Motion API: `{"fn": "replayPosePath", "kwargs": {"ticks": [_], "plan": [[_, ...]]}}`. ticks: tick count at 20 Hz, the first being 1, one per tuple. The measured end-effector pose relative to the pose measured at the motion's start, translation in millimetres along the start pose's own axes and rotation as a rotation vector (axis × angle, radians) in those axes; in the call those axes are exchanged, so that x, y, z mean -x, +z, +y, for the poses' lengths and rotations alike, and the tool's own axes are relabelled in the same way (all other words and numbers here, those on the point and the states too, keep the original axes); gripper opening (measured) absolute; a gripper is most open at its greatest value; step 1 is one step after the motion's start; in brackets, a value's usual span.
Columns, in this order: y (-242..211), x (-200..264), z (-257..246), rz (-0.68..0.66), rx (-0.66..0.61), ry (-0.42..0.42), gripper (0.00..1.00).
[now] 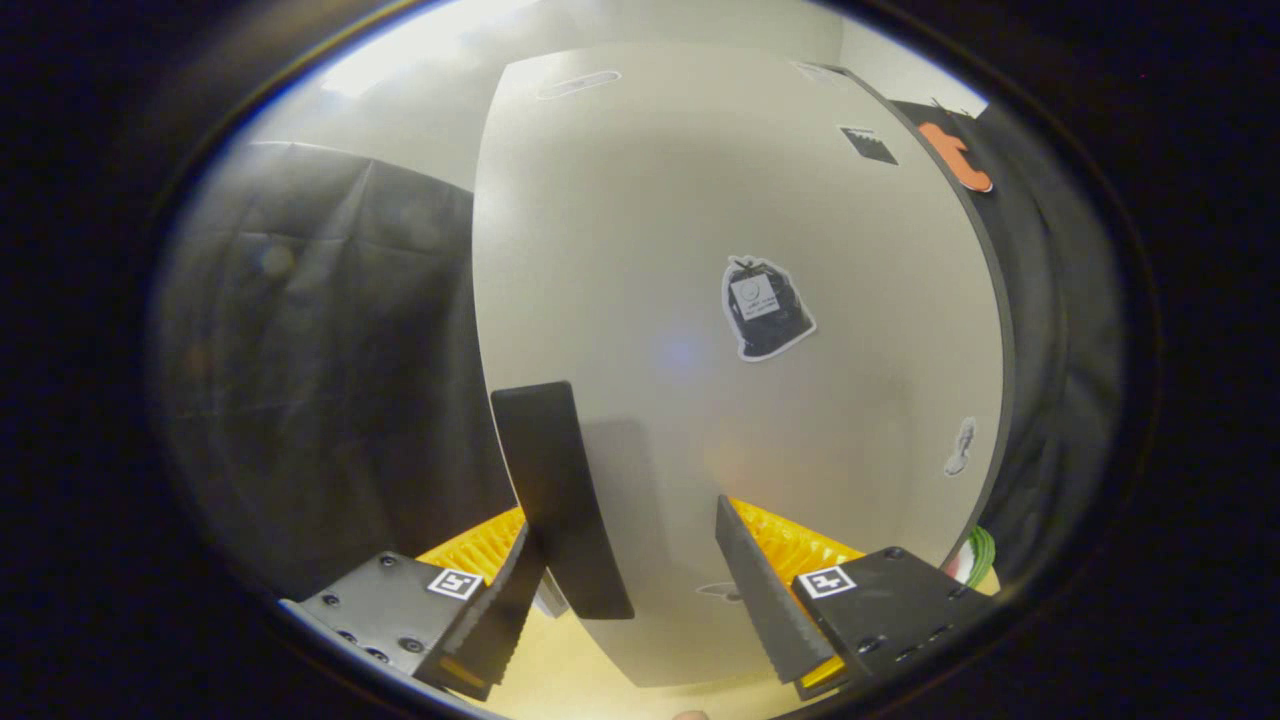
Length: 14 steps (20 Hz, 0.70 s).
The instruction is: Open the shoe cabinet door, grab the shoes and put them into the shoe cabinet, then close the shoe cabinet door.
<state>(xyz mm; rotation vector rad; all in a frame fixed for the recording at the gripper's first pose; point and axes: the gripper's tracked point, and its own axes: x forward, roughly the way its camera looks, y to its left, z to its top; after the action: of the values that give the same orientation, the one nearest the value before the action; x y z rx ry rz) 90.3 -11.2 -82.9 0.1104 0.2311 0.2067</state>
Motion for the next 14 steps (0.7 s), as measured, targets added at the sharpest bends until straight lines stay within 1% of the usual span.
{"fn": "replayPosePath", "kwargs": {"ticks": [8,14], "plan": [[1.8,1.3,2.6,-0.019,0.018,-0.075,0.98],[2.9,1.2,4.1,-0.037,0.006,-0.126,0.98]]}}
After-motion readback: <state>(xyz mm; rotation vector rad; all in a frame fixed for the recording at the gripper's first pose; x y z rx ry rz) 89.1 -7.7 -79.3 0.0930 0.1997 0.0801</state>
